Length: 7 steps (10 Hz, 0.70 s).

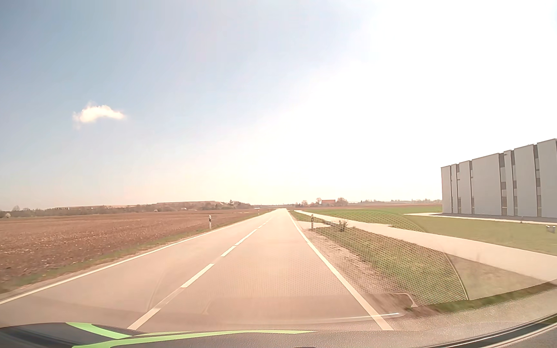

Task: Follow the waypoints while adhering to traffic rules and regulations

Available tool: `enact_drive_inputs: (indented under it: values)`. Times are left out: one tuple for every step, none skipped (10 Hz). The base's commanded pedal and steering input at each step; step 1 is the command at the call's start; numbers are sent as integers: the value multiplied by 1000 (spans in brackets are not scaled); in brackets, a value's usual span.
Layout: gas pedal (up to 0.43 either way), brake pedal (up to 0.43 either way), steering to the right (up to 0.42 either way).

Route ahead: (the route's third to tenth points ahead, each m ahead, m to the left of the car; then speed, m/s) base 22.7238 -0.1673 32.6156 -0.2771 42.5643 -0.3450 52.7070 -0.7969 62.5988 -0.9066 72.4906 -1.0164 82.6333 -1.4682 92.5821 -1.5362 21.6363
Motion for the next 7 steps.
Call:
enact_drive_inputs:
  values:
    - [220,0,0]
    - [220,0,0]
    - [220,0,0]
    - [220,0,0]
    - [220,0,0]
    - [220,0,0]
    - [220,0,0]
